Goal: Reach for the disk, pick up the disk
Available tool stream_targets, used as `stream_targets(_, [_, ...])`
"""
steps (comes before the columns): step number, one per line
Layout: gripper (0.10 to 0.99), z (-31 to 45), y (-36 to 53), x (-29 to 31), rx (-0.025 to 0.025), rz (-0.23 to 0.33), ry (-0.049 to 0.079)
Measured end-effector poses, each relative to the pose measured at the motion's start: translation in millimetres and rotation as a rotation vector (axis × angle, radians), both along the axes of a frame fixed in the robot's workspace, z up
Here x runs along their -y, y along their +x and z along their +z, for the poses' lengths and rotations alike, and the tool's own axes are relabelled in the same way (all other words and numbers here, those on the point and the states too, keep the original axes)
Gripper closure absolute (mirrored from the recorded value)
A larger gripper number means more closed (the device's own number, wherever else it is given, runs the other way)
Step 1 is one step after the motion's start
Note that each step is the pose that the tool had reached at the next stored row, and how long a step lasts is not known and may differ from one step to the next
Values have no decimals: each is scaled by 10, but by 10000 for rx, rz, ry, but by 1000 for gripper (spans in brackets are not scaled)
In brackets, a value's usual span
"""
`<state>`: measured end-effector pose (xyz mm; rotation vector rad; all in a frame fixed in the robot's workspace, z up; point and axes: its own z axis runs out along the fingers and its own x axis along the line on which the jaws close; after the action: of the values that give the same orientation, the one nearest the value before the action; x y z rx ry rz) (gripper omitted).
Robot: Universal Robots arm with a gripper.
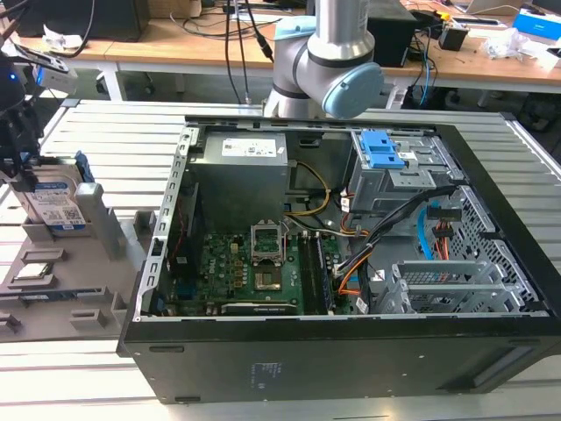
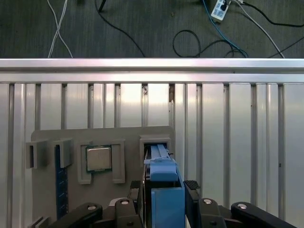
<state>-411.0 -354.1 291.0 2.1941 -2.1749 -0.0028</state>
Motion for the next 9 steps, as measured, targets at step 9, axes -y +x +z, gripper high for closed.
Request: stream_targets(9, [722, 0, 0, 0, 0, 0, -15])
